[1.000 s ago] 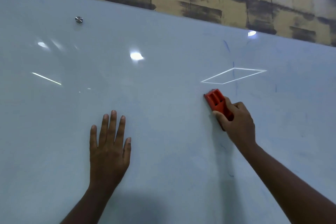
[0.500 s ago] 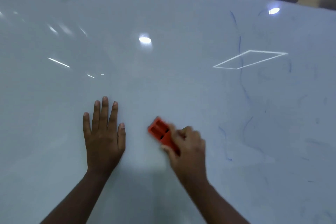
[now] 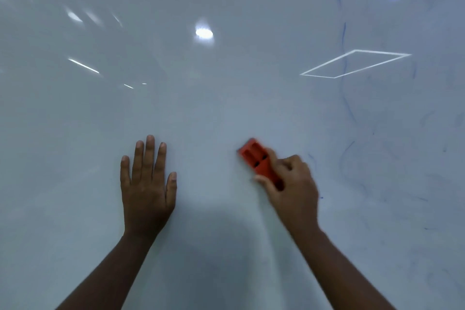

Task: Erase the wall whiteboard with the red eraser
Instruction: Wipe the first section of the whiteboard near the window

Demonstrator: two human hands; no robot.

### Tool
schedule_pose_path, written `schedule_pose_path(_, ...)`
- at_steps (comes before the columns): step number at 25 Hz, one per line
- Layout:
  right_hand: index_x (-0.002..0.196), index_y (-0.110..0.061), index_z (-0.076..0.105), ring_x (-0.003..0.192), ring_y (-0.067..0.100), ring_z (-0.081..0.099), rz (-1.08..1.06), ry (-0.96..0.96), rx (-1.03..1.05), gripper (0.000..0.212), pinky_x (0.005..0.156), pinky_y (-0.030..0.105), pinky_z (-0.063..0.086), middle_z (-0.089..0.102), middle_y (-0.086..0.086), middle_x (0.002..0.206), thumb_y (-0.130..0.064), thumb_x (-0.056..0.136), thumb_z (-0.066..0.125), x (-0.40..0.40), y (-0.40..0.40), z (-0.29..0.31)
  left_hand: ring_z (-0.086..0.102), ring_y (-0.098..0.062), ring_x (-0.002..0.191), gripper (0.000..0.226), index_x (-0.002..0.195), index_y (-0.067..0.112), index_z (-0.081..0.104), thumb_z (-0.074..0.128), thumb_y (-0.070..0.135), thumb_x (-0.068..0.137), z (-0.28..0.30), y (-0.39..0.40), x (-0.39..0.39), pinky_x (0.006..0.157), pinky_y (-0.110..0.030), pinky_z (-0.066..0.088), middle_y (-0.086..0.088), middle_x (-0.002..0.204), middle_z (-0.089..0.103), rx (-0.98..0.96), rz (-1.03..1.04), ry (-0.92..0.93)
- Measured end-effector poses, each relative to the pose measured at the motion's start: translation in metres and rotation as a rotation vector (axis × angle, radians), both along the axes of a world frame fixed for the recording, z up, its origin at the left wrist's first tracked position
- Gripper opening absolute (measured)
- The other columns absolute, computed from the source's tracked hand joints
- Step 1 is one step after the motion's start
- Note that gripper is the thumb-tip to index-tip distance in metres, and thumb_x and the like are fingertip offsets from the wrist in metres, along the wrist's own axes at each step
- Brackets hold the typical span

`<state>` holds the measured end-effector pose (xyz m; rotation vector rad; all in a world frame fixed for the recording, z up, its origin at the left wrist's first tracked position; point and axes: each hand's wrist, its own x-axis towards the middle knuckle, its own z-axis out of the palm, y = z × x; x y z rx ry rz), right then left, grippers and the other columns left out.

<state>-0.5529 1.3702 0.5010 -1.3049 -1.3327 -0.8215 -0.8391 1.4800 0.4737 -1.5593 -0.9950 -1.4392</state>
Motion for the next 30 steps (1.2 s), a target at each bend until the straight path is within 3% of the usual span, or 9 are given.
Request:
schedule_pose_path(3, 0.148, -0.039, 0.053, 0.095, 0.019, 0.057, 0.012, 0.372, -0.01, 0.066, 0.075, 0.036, 0.052, 0.048, -0.008, 0.099, -0.054, 0.087, 0.075, 0.03, -0.012, 0.0, 0.021, -0.037, 0.161, 0.06, 0.165, 0.004, 0.03, 0.039, 0.029, 0.111, -0.002, 0.0, 0.0, 0.13, -0.06, 0.017, -0.019, 0.174, 0.02, 0.011, 0.001, -0.002)
schedule_pose_path(6, 0.147, -0.033, 0.056, 0.092, 0.025, 0.06, 0.017, 0.54, 0.016, 0.067, 0.074, 0.036, 0.048, 0.047, -0.005, 0.095, -0.052, 0.085, 0.074, 0.011, -0.014, -0.036, 0.021, -0.038, 0.161, 0.06, 0.165, 0.003, 0.03, 0.039, 0.03, 0.111, -0.002, -0.001, 0.0, 0.13, -0.06, 0.017, -0.02, 0.174, 0.02, 0.007, 0.0, -0.001)
schedule_pose_path(9, 0.146, -0.031, 0.056, 0.088, 0.019, 0.055, 0.013, 0.428, 0.002, 0.069, 0.072, 0.037, 0.053, 0.047, -0.007, 0.095, -0.051, 0.084, 0.076, -0.034, -0.006, -0.058, 0.022, -0.038, 0.161, 0.06, 0.165, 0.003, 0.031, 0.038, 0.03, 0.111, -0.004, 0.0, 0.001, 0.13, -0.06, 0.017, -0.02, 0.174, 0.021, 0.005, 0.005, -0.004)
schedule_pose_path(16, 0.144, -0.027, 0.059, 0.089, 0.024, 0.054, 0.067, 0.271, 0.092, 0.066, 0.075, 0.043, 0.054, 0.052, 0.001, 0.098, -0.054, 0.085, 0.074, -0.118, 0.026, 0.035, 0.02, -0.038, 0.162, 0.063, 0.166, 0.004, 0.028, 0.039, 0.031, 0.11, -0.004, 0.0, 0.0, 0.13, -0.06, 0.015, -0.02, 0.174, 0.019, -0.023, -0.003, 0.005)
schedule_pose_path(20, 0.148, -0.025, 0.052, 0.087, 0.021, 0.053, 0.0, -0.064, 0.021, 0.064, 0.069, 0.039, 0.051, 0.057, 0.004, 0.102, -0.06, 0.094, 0.06, -0.131, 0.021, -0.022, 0.017, -0.037, 0.162, 0.064, 0.166, 0.004, 0.025, 0.039, 0.031, 0.11, -0.005, 0.002, -0.003, 0.131, -0.059, 0.012, -0.02, 0.174, 0.018, -0.022, -0.003, 0.024)
schedule_pose_path(22, 0.146, -0.026, 0.054, 0.084, 0.024, 0.054, -0.003, -0.108, -0.011, 0.062, 0.066, 0.042, 0.051, 0.058, 0.004, 0.1, -0.059, 0.094, 0.061, -0.108, 0.014, -0.057, 0.018, -0.037, 0.162, 0.062, 0.166, 0.004, 0.026, 0.037, 0.031, 0.111, -0.007, 0.001, -0.004, 0.131, -0.059, 0.013, -0.02, 0.174, 0.019, -0.023, -0.01, 0.021)
schedule_pose_path(24, 0.144, -0.027, 0.058, 0.082, 0.027, 0.055, -0.037, -0.06, -0.021, 0.059, 0.064, 0.043, 0.052, 0.058, 0.003, 0.098, -0.056, 0.092, 0.066, -0.075, 0.01, -0.069, 0.019, -0.036, 0.162, 0.061, 0.165, 0.003, 0.028, 0.036, 0.029, 0.111, -0.009, -0.001, -0.003, 0.131, -0.059, 0.013, -0.019, 0.174, 0.02, -0.02, -0.006, 0.017)
schedule_pose_path(27, 0.146, -0.029, 0.058, 0.088, 0.02, 0.051, -0.067, 0.169, -0.007, 0.063, 0.069, 0.041, 0.054, 0.052, -0.002, 0.1, -0.052, 0.089, 0.074, -0.032, 0.002, -0.066, 0.02, -0.035, 0.162, 0.06, 0.165, 0.001, 0.029, 0.036, 0.028, 0.112, -0.01, -0.002, -0.002, 0.131, -0.057, 0.011, -0.018, 0.174, 0.019, -0.012, -0.016, 0.0)
schedule_pose_path(30, 0.152, -0.031, 0.05, 0.095, 0.015, 0.046, -0.045, 0.405, -0.021, 0.07, 0.074, 0.044, 0.056, 0.046, -0.006, 0.104, -0.054, 0.089, 0.066, -0.008, -0.01, -0.09, 0.02, -0.035, 0.162, 0.06, 0.164, 0.0, 0.028, 0.038, 0.026, 0.111, -0.02, -0.005, 0.003, 0.131, -0.056, 0.011, -0.016, 0.174, 0.019, -0.025, -0.035, -0.034)
